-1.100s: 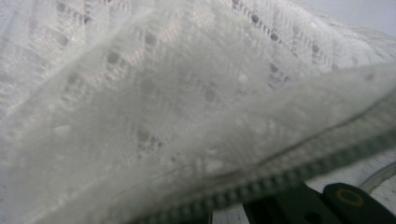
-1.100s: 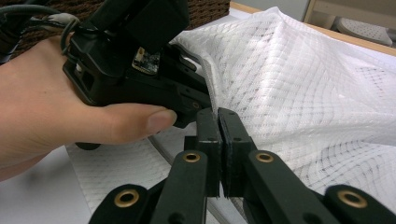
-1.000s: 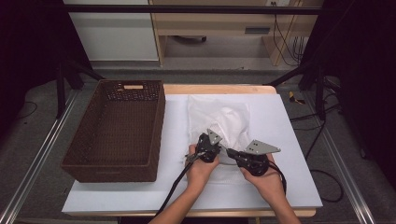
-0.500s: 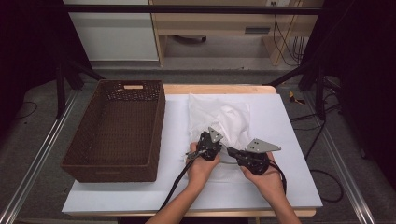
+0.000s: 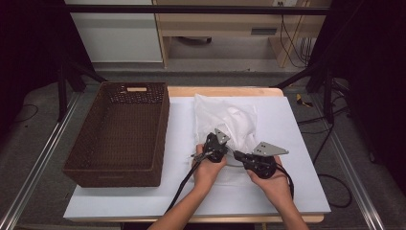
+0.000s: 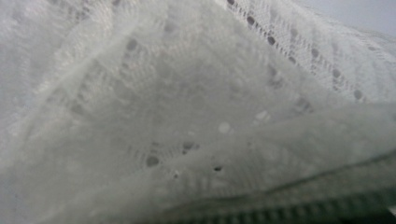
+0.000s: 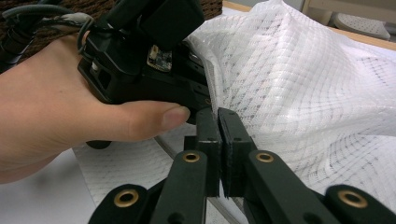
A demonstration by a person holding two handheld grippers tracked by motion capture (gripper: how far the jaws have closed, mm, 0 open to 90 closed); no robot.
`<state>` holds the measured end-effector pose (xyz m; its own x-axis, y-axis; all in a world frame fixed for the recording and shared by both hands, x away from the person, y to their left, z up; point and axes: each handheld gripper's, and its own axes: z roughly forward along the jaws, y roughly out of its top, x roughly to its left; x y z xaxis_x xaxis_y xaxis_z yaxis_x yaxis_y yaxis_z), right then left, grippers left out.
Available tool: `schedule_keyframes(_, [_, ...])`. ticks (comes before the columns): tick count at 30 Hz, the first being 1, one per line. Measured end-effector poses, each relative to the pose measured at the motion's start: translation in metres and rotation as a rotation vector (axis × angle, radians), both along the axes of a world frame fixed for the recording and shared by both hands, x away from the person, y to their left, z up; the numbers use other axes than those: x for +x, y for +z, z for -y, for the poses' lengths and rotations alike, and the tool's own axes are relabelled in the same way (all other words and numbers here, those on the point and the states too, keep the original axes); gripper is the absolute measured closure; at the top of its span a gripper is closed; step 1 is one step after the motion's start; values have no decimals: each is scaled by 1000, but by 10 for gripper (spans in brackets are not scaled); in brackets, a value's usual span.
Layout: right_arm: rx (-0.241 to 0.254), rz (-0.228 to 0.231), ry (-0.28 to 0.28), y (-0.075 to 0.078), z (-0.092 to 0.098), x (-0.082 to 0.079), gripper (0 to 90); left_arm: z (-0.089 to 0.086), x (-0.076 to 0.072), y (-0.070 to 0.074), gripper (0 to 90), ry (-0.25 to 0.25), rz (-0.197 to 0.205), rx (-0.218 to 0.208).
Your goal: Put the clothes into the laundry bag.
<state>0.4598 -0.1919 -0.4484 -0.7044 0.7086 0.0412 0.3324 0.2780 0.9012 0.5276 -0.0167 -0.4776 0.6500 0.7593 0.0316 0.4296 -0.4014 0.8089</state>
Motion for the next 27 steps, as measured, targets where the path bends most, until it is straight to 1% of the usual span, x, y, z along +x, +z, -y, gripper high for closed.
schedule_keyframes(15, [5, -2, -5, 0, 1, 1, 883, 1, 5, 1, 900, -6, -17, 3])
schedule_keyframes(20, [2, -2, -5, -1, 0, 0, 883, 2, 5, 0, 900, -8, -14, 3])
schedule_keyframes(24, [1, -3, -8, -1, 1, 0, 883, 3, 5, 0, 900, -9, -13, 11])
schedule_keyframes(27, [-1, -3, -8, -1, 0, 0, 883, 2, 5, 1, 900, -9, -19, 8])
